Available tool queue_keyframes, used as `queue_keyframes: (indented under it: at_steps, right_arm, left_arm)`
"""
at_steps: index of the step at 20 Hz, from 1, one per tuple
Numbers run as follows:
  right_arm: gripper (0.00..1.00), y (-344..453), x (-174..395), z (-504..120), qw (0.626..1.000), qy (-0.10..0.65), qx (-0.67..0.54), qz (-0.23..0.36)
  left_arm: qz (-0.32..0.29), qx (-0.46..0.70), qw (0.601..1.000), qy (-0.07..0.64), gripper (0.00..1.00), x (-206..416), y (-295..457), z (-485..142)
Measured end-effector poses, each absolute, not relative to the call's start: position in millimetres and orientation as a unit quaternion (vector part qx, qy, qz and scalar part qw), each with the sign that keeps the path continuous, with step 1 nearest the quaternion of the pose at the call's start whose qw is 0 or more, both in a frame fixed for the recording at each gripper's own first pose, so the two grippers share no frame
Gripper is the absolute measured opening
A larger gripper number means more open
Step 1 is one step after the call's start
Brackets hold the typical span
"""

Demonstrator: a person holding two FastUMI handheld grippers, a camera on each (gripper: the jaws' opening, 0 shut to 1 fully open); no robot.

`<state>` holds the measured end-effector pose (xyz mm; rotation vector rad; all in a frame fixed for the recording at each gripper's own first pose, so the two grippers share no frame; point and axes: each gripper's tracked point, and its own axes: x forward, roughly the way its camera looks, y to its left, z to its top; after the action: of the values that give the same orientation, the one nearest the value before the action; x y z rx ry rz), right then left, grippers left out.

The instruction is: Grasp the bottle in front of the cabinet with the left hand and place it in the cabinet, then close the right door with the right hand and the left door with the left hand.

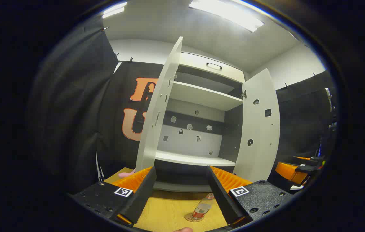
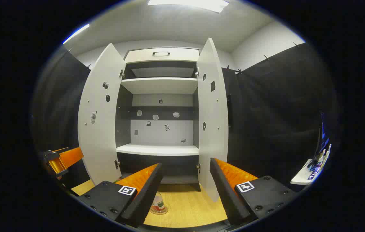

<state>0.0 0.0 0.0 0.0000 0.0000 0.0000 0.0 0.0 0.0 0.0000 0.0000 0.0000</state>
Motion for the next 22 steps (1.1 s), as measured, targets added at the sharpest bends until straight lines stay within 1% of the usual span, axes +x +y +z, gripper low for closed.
queue_keyframes:
  at_steps: [22]
  right_arm:
    - [0.97, 8.6, -13.8, -6.4, 1.0, 0.011, 0.007, 0.01]
  left_arm:
    - [0.015, -0.003, 1.0, 0.003, 0.95, -8.7, 13.8, -1.6]
